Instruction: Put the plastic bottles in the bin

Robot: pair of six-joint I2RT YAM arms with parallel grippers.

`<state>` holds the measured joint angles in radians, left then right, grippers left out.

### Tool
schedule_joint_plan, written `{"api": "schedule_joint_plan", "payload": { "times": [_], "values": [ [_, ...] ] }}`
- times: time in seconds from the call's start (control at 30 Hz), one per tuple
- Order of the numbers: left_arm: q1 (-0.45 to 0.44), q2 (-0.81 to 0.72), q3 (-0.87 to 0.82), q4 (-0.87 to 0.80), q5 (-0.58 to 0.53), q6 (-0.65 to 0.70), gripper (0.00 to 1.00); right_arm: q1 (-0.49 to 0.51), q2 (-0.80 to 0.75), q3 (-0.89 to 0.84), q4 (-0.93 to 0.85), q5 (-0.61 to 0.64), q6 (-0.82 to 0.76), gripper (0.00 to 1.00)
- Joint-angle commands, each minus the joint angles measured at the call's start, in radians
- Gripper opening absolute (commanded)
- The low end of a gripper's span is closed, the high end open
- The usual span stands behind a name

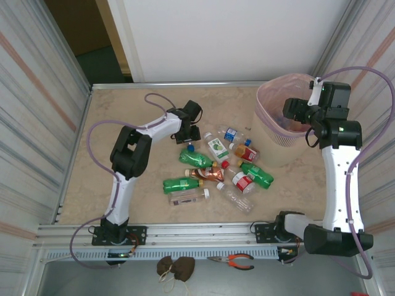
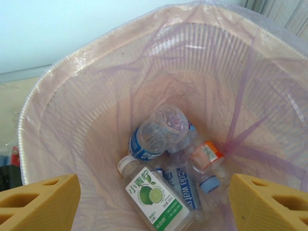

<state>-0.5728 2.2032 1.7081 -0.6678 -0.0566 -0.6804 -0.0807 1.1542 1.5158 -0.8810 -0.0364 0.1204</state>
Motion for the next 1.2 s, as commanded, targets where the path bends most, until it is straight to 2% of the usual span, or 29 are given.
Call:
{"api": "schedule_joint_plan", "payload": {
  "times": [0.0, 0.33, 0.47, 0.7, 0.87, 1.03, 1.17],
  "values": [
    [0.012, -0.090, -0.041, 0.045, -0.023, 0.035, 0.58, 0.001, -0.029, -0.009, 0.038, -0.027, 0.012, 0.79],
    [0.056, -0.354, -0.208, 0.311, 0.042, 0.241, 0.52, 0.066, -0.053, -0.028, 0.129, -0.115, 0.058, 0.78],
    [0.065, -0.469, -0.270, 0.394, 0.124, 0.336, 0.50, 0.101, -0.075, -0.052, 0.192, -0.186, 0.069, 0.78],
    [0.070, -0.706, -0.444, 0.634, 0.373, 0.441, 0.49, 0.148, -0.129, -0.131, 0.388, -0.393, 0.140, 0.80],
    [0.070, -0.811, -0.495, 0.735, 0.569, 0.467, 0.48, 0.182, -0.139, -0.170, 0.545, -0.558, 0.205, 0.82],
    [0.068, -0.878, -0.514, 0.837, 0.784, 0.462, 0.44, 0.274, -0.136, -0.168, 0.643, -0.633, 0.220, 0.84],
    [0.056, -0.922, -0.519, 0.919, 0.898, 0.443, 0.43, 0.351, -0.131, -0.169, 0.742, -0.679, 0.247, 0.87]
  ]
}}
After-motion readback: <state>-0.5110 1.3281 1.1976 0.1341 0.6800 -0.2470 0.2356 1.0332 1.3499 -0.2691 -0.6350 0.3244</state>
